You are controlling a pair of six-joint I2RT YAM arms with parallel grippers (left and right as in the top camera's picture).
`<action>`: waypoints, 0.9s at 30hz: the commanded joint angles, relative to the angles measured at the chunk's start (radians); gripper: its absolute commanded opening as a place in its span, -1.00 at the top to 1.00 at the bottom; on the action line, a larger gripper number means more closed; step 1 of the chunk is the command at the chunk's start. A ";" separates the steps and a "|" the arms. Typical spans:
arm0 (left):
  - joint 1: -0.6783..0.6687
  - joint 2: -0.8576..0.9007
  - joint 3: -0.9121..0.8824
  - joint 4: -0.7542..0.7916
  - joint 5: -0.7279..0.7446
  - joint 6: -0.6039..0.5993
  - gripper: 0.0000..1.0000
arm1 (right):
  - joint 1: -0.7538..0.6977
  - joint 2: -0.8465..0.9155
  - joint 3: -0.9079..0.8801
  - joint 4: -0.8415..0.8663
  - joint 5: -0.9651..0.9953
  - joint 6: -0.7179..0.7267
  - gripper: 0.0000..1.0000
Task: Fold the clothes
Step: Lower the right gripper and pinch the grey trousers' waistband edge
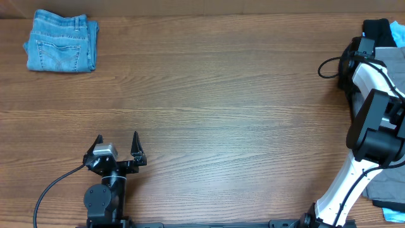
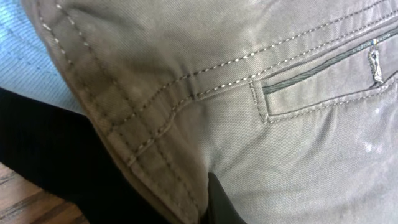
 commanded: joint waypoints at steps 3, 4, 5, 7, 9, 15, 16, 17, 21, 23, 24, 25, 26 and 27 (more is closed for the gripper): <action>-0.006 -0.008 -0.003 0.000 -0.010 0.004 -1.00 | -0.003 -0.053 0.035 0.004 0.004 0.022 0.81; -0.006 -0.008 -0.003 0.000 -0.010 0.004 -1.00 | -0.003 -0.054 0.035 0.003 0.004 0.021 0.81; -0.006 -0.008 -0.003 0.000 -0.010 0.004 -1.00 | -0.003 -0.056 0.035 -0.002 0.004 0.021 0.81; -0.006 -0.008 -0.003 0.000 -0.010 0.003 -1.00 | -0.003 -0.055 0.035 -0.011 -0.005 0.021 0.81; -0.006 -0.008 -0.003 0.000 -0.010 0.003 -1.00 | -0.003 -0.055 0.035 -0.015 -0.032 0.022 0.81; -0.006 -0.008 -0.003 0.000 -0.010 0.004 -1.00 | -0.003 -0.056 0.035 -0.013 -0.035 0.026 0.81; -0.006 -0.008 -0.003 0.000 -0.010 0.004 -1.00 | -0.003 -0.056 0.035 -0.013 -0.032 0.028 0.81; -0.006 -0.008 -0.003 0.000 -0.010 0.004 -1.00 | -0.003 -0.056 0.035 -0.013 -0.026 0.040 0.74; -0.006 -0.008 -0.003 0.000 -0.010 0.003 -1.00 | -0.003 -0.056 0.043 -0.016 -0.025 0.044 0.59; -0.006 -0.008 -0.003 0.000 -0.010 0.003 -1.00 | -0.003 -0.059 0.047 -0.019 -0.025 0.046 0.81; -0.006 -0.008 -0.003 0.000 -0.010 0.003 -1.00 | -0.003 -0.062 0.047 -0.018 -0.025 0.049 0.90; -0.006 -0.008 -0.003 0.000 -0.010 0.003 -0.99 | -0.003 -0.065 0.047 -0.016 -0.025 0.063 0.93; -0.006 -0.008 -0.003 0.000 -0.010 0.004 -1.00 | -0.003 -0.067 0.048 -0.017 -0.026 0.067 0.93; -0.006 -0.008 -0.003 0.000 -0.010 0.004 -1.00 | -0.002 -0.067 0.048 -0.017 -0.025 0.067 0.93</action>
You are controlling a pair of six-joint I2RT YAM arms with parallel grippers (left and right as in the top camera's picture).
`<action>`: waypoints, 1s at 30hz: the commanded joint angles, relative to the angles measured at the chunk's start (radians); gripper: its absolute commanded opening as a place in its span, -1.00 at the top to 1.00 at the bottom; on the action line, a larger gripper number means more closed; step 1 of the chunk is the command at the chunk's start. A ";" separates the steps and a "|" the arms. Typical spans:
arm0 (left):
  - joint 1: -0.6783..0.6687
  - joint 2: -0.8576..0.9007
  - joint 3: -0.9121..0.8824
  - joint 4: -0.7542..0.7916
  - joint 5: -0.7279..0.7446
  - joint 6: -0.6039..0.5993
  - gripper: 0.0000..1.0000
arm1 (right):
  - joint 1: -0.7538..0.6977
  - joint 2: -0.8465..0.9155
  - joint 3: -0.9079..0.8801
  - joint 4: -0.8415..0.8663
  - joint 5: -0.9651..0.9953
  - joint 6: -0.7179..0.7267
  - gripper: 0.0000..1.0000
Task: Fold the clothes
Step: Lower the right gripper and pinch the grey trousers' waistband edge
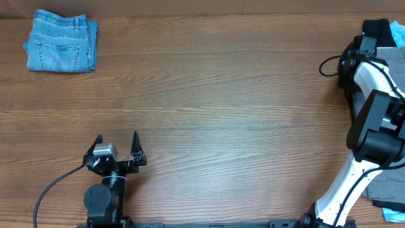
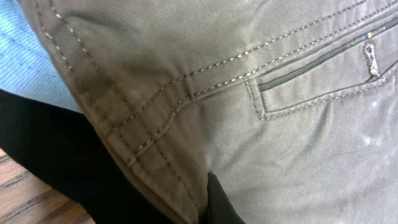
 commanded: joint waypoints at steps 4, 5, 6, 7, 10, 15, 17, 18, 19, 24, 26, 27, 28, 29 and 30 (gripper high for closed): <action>-0.006 -0.008 -0.003 0.000 -0.010 0.004 -0.99 | -0.001 -0.061 0.035 0.006 -0.002 0.025 0.88; -0.006 -0.008 -0.003 0.000 -0.010 0.004 -1.00 | -0.001 -0.061 0.035 0.006 -0.002 0.027 0.88; -0.006 -0.008 -0.003 0.000 -0.010 0.003 -1.00 | -0.001 -0.063 0.035 0.006 -0.002 0.030 0.88; -0.006 -0.008 -0.003 0.000 -0.010 0.004 -1.00 | 0.000 -0.064 0.036 0.006 -0.002 0.039 0.93; -0.006 -0.008 -0.003 0.000 -0.010 0.004 -1.00 | 0.000 -0.073 0.040 0.006 -0.003 0.055 0.93; -0.006 -0.008 -0.003 0.000 -0.010 0.004 -1.00 | 0.000 -0.116 0.040 0.007 -0.002 0.071 0.93; -0.006 -0.008 -0.003 0.000 -0.010 0.004 -1.00 | 0.000 -0.137 0.040 0.009 -0.003 0.099 0.92; -0.006 -0.008 -0.003 0.000 -0.010 0.004 -0.99 | 0.000 -0.146 0.040 0.009 -0.003 0.108 0.93; -0.006 -0.008 -0.003 0.000 -0.010 0.004 -0.99 | 0.000 -0.154 0.040 0.009 -0.006 0.110 0.93; -0.006 -0.008 -0.003 0.000 -0.010 0.003 -1.00 | 0.000 -0.173 0.040 0.004 -0.006 0.110 0.73; -0.006 -0.008 -0.003 0.000 -0.010 0.004 -1.00 | 0.000 -0.173 0.040 -0.010 -0.011 0.110 0.66; -0.006 -0.008 -0.003 0.000 -0.010 0.004 -1.00 | 0.000 -0.173 0.040 -0.015 -0.015 0.110 0.67; -0.006 -0.008 -0.003 0.000 -0.010 0.004 -1.00 | -0.001 -0.173 0.040 -0.018 -0.018 0.110 0.70; -0.006 -0.008 -0.003 0.000 -0.010 0.003 -1.00 | -0.001 -0.173 0.040 -0.019 -0.018 0.110 0.71; -0.006 -0.008 -0.003 0.000 -0.010 0.003 -1.00 | -0.001 -0.173 0.040 -0.019 -0.018 0.110 0.71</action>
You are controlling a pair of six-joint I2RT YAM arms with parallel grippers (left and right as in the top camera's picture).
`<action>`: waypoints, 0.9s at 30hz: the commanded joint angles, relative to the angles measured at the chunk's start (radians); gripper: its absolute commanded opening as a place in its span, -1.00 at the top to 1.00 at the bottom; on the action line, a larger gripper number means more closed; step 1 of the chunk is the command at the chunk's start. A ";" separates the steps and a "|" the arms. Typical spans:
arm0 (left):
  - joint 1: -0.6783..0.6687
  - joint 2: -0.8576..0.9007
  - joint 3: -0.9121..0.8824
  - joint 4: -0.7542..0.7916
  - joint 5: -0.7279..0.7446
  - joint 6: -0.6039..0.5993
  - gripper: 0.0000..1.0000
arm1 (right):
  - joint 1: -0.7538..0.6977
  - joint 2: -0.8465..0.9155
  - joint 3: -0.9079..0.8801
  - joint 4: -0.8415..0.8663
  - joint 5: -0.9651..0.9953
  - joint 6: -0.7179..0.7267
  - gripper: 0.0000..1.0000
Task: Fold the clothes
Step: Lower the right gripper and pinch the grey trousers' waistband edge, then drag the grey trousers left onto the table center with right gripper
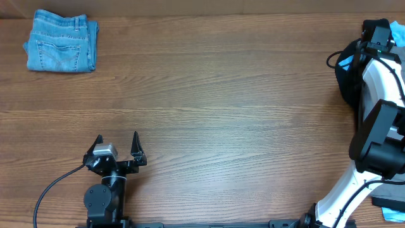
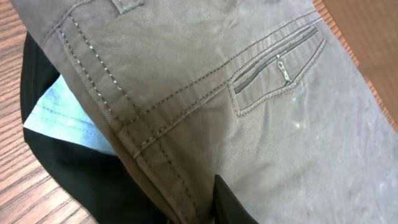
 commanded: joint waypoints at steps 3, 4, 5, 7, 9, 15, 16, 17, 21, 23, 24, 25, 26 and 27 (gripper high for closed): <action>-0.006 -0.008 -0.003 0.000 -0.010 0.004 -0.99 | 0.001 -0.046 0.035 0.004 -0.013 0.012 0.85; -0.006 -0.008 -0.003 0.000 -0.010 0.004 -1.00 | 0.001 -0.046 0.035 0.004 -0.013 0.012 0.93; -0.006 -0.008 -0.003 0.000 -0.010 0.004 -1.00 | 0.001 -0.046 0.035 0.003 -0.013 0.012 0.92; -0.006 -0.008 -0.003 0.000 -0.010 0.003 -1.00 | 0.002 -0.046 0.035 0.001 -0.013 0.012 0.93; -0.006 -0.008 -0.003 0.000 -0.010 0.003 -1.00 | 0.008 -0.049 0.035 0.002 -0.013 0.012 0.93; -0.006 -0.008 -0.003 0.000 -0.010 0.003 -1.00 | 0.077 -0.115 0.035 0.019 -0.013 0.012 0.93; -0.006 -0.008 -0.003 0.000 -0.010 0.004 -1.00 | 0.093 -0.130 0.035 0.026 -0.013 0.012 0.93; -0.006 -0.008 -0.003 0.000 -0.010 0.004 -1.00 | 0.114 -0.147 0.035 0.032 -0.012 0.011 0.93; -0.006 -0.008 -0.003 0.000 -0.010 0.004 -1.00 | 0.209 -0.209 0.035 0.034 -0.013 0.011 0.93; -0.006 -0.008 -0.003 0.000 -0.010 0.003 -0.99 | 0.263 -0.229 0.035 0.031 -0.013 0.011 0.93; -0.006 -0.008 -0.003 0.000 -0.010 0.003 -0.99 | 0.289 -0.236 0.035 0.029 -0.013 0.012 0.93; -0.006 -0.008 -0.003 0.000 -0.010 0.004 -1.00 | 0.324 -0.239 0.035 0.027 -0.015 0.012 0.93; -0.006 -0.008 -0.003 0.000 -0.010 0.003 -1.00 | 0.359 -0.239 0.035 0.023 -0.022 0.012 0.93; -0.006 -0.008 -0.003 0.000 -0.010 0.004 -1.00 | 0.396 -0.238 0.035 0.015 -0.038 0.012 0.93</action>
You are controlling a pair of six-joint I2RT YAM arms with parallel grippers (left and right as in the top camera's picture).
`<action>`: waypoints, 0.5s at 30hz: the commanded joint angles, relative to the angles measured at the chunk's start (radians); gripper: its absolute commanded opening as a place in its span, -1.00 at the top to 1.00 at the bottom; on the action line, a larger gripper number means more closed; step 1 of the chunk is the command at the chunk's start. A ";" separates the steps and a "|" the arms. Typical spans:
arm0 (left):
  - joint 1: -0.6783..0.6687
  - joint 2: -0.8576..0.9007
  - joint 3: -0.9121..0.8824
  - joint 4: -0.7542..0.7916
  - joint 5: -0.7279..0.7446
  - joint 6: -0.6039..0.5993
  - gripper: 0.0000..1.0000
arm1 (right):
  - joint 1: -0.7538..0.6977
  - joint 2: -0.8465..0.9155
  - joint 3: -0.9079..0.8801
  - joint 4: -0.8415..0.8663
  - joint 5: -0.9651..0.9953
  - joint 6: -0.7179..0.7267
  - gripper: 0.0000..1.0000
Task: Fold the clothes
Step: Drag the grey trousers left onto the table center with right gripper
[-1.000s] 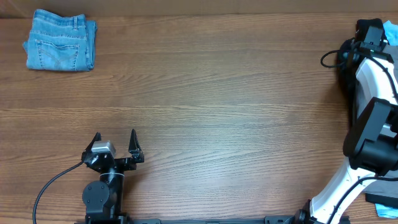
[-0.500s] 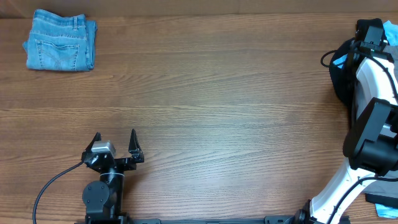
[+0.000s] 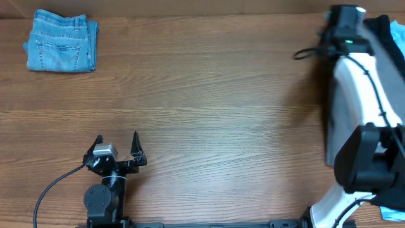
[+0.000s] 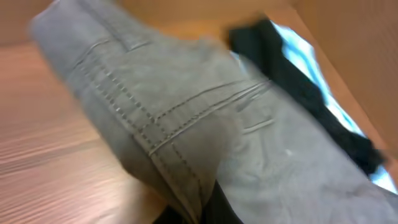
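My right gripper (image 4: 208, 211) is shut on the seamed edge of grey trousers (image 4: 186, 124), which hang from it blurred above the wooden table (image 4: 43, 137). Overhead, the right arm (image 3: 347, 38) reaches to the table's far right, and the grey trousers (image 3: 385, 76) trail beside it. A black garment (image 4: 292, 81) and a light blue one (image 4: 311, 56) lie behind the trousers. At the far left sits a folded pair of blue jeans (image 3: 61, 49). My left gripper (image 3: 118, 147) rests open near the front edge, holding nothing.
The black garment (image 3: 380, 25) and the light blue garment (image 3: 398, 28) lie at the table's far right corner. A black cable (image 3: 310, 54) loops off the right wrist. Bare wooden table (image 3: 209, 107) stretches between the jeans and the right arm.
The right wrist has moved left along the far edge with the trousers in its grip. The trousers now hang over bare wood, with the black and blue garments behind them. The left arm is unchanged.
The right gripper was first shut on the trousers' seam, pressed close on the pile over the black and blue garments. It stayed so a second later. Then it stood higher, showing the zip pocket. Now the trousers are off the pile and further left.
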 commanded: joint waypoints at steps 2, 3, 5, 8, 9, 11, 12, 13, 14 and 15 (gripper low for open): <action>-0.006 -0.008 -0.003 0.000 -0.010 0.003 -1.00 | 0.154 -0.029 0.029 -0.016 -0.107 0.013 0.92; -0.006 -0.008 -0.003 0.000 -0.010 0.004 -1.00 | 0.185 -0.029 0.029 -0.019 -0.137 0.039 0.92; -0.006 -0.008 -0.003 0.000 -0.010 0.003 -1.00 | 0.260 -0.028 0.029 -0.015 -0.220 0.124 0.92; -0.006 -0.008 -0.003 0.000 -0.010 0.004 -1.00 | 0.362 -0.013 0.029 0.008 -0.352 0.241 0.92; -0.006 -0.008 -0.003 0.000 -0.010 0.004 -1.00 | 0.401 0.000 0.029 0.023 -0.390 0.268 0.92; -0.006 -0.008 -0.003 0.000 -0.010 0.004 -1.00 | 0.474 0.029 0.029 0.048 -0.438 0.298 0.92; -0.006 -0.008 -0.003 0.000 -0.010 0.004 -1.00 | 0.513 0.050 0.029 0.057 -0.449 0.320 0.92; -0.006 -0.008 -0.003 0.000 -0.010 0.004 -1.00 | 0.554 0.072 0.029 0.063 -0.458 0.345 0.93; -0.006 -0.008 -0.003 0.000 -0.010 0.004 -1.00 | 0.587 0.092 0.029 0.068 -0.467 0.365 0.92; -0.006 -0.008 -0.003 0.000 -0.010 0.004 -1.00 | 0.635 0.119 0.029 0.077 -0.487 0.394 0.92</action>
